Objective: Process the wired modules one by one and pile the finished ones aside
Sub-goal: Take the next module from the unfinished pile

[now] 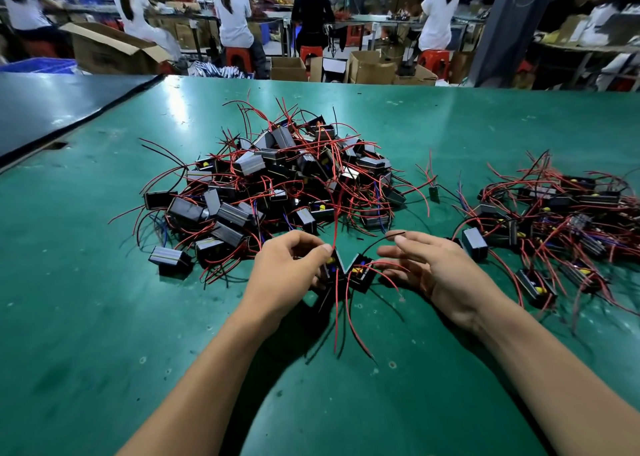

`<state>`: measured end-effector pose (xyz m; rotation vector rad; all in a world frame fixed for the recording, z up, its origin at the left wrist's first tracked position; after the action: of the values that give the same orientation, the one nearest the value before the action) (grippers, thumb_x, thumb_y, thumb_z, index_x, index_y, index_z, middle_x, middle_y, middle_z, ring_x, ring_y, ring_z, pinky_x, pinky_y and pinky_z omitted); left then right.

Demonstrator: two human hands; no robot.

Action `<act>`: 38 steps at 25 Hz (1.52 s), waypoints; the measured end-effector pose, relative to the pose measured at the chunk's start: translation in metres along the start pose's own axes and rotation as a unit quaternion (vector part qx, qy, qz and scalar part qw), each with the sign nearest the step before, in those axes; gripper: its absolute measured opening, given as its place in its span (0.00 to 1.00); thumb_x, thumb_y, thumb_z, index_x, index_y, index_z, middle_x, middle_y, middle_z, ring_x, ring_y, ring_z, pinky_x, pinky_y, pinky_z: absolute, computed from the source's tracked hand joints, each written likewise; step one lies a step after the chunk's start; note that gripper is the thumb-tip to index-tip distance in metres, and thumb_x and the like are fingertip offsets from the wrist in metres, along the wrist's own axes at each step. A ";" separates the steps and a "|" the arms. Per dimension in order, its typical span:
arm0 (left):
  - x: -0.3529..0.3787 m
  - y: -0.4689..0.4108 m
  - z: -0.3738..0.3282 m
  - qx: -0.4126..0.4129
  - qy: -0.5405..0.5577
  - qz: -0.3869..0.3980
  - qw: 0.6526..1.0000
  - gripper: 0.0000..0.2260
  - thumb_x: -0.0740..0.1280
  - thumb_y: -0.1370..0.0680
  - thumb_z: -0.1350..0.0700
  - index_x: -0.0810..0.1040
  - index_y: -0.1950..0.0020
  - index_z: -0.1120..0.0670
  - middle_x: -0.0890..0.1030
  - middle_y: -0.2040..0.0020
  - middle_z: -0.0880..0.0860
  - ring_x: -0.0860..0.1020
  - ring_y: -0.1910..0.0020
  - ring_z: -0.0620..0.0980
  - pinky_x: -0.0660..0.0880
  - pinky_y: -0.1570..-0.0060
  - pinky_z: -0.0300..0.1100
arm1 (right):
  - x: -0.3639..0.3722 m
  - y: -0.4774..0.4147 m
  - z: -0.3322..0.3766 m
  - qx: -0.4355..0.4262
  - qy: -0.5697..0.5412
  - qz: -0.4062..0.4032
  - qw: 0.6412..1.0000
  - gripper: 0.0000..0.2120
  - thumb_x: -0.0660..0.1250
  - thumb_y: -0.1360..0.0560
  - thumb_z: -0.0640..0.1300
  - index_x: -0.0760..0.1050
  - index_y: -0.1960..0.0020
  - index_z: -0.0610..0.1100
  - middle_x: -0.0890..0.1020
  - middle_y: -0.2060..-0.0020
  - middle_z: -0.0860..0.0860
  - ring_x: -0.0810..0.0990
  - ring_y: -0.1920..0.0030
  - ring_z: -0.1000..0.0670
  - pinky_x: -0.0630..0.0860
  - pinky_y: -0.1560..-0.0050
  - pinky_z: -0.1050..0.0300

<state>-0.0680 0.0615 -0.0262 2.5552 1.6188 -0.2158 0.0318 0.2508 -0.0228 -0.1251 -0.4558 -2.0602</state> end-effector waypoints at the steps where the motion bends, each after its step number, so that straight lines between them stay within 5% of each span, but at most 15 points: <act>1: -0.001 -0.001 0.001 -0.014 0.021 -0.001 1.000 0.03 0.72 0.23 0.57 0.82 0.55 0.55 0.83 0.60 0.60 0.80 0.65 0.52 0.83 0.57 0.51 | -0.001 0.000 0.000 0.002 0.004 0.002 1.000 0.10 0.65 0.20 0.36 0.76 0.42 0.32 0.85 0.54 0.38 0.86 0.59 0.45 0.84 0.61 0.58; 6: -0.002 0.000 0.001 -0.047 0.044 0.035 0.997 0.04 0.71 0.23 0.58 0.82 0.53 0.58 0.81 0.60 0.66 0.79 0.67 0.52 0.82 0.63 0.45 | -0.003 0.005 0.003 -0.004 0.051 0.029 0.998 0.08 0.68 0.22 0.38 0.81 0.45 0.38 0.85 0.55 0.41 0.85 0.62 0.45 0.81 0.66 0.58; 10: 0.000 0.002 0.000 -0.010 -0.047 0.043 0.998 0.05 0.71 0.23 0.55 0.83 0.57 0.54 0.81 0.69 0.52 0.78 0.71 0.49 0.78 0.64 0.45 | -0.007 0.007 0.004 0.000 0.105 0.013 0.994 0.10 0.67 0.20 0.46 0.82 0.47 0.41 0.86 0.58 0.45 0.82 0.68 0.47 0.77 0.73 0.59; 13: 0.000 0.008 -0.004 0.019 -0.065 0.002 0.998 0.04 0.72 0.25 0.53 0.83 0.58 0.52 0.83 0.66 0.47 0.82 0.70 0.49 0.81 0.60 0.43 | -0.010 0.010 0.005 0.010 0.128 0.000 0.992 0.11 0.68 0.21 0.48 0.79 0.45 0.41 0.86 0.58 0.46 0.78 0.73 0.49 0.72 0.77 0.59; 18: -0.003 0.007 -0.007 0.026 -0.007 -0.041 0.999 0.02 0.74 0.26 0.56 0.83 0.55 0.52 0.84 0.59 0.49 0.83 0.57 0.48 0.83 0.52 0.48 | -0.015 0.011 0.011 -0.005 0.031 -0.015 0.999 0.07 0.70 0.25 0.36 0.78 0.47 0.40 0.84 0.56 0.42 0.81 0.69 0.50 0.79 0.71 0.60; 21: -0.003 0.006 -0.009 0.057 -0.062 -0.047 0.995 0.06 0.71 0.24 0.61 0.82 0.50 0.52 0.84 0.53 0.47 0.82 0.56 0.41 0.79 0.52 0.32 | -0.019 0.009 0.017 -0.028 -0.026 -0.009 0.999 0.18 0.68 0.29 0.27 0.76 0.40 0.38 0.85 0.53 0.39 0.86 0.60 0.46 0.83 0.61 0.59; 24: -0.006 0.011 -0.020 0.179 -0.184 -0.032 0.966 0.15 0.66 0.25 0.70 0.83 0.48 0.53 0.82 0.51 0.46 0.79 0.51 0.37 0.73 0.53 0.24 | -0.021 0.008 0.017 -0.030 -0.035 -0.017 0.999 0.27 0.68 0.32 0.25 0.72 0.35 0.39 0.83 0.48 0.36 0.87 0.55 0.42 0.84 0.58 0.57; 28: 0.001 0.013 -0.016 0.254 -0.357 0.105 0.893 0.17 0.68 0.24 0.65 0.83 0.41 0.48 0.80 0.41 0.45 0.74 0.41 0.45 0.72 0.39 0.41 | -0.022 0.004 0.012 -0.048 0.036 -0.070 0.996 0.29 0.66 0.27 0.24 0.68 0.31 0.43 0.79 0.42 0.38 0.86 0.55 0.44 0.85 0.55 0.54; 31: 0.008 0.019 -0.014 0.293 -0.404 0.111 0.860 0.11 0.68 0.21 0.55 0.83 0.40 0.46 0.78 0.42 0.44 0.70 0.45 0.48 0.71 0.43 0.44 | -0.025 0.008 0.017 -0.152 0.267 -0.114 0.945 0.24 0.68 0.24 0.29 0.72 0.35 0.50 0.80 0.43 0.45 0.82 0.47 0.49 0.79 0.43 0.53; 33: 0.009 0.023 -0.019 0.327 -0.379 0.069 0.863 0.09 0.67 0.21 0.51 0.85 0.43 0.48 0.80 0.51 0.47 0.72 0.51 0.50 0.74 0.52 0.48 | -0.024 0.014 0.022 -0.223 0.354 -0.133 0.899 0.20 0.70 0.25 0.34 0.75 0.38 0.52 0.82 0.47 0.51 0.80 0.46 0.54 0.75 0.44 0.62; 38: 0.007 0.034 -0.035 0.406 -0.302 -0.094 0.857 0.10 0.66 0.20 0.53 0.85 0.49 0.57 0.78 0.63 0.50 0.73 0.63 0.50 0.71 0.65 0.42 | -0.020 0.020 0.020 -0.307 0.405 -0.231 0.830 0.13 0.75 0.27 0.45 0.78 0.45 0.49 0.77 0.51 0.53 0.75 0.54 0.56 0.70 0.50 0.63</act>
<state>-0.0323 0.0590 0.0080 2.3233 1.6966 -1.8561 0.0575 0.2657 -0.0049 0.5206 0.7851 -2.4135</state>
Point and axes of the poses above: each hand's wrist, its own y-axis away from the middle knuckle, its own x-axis out of the palm, z = x × y, the point moved 3 cm from there along -y, towards the middle knuckle
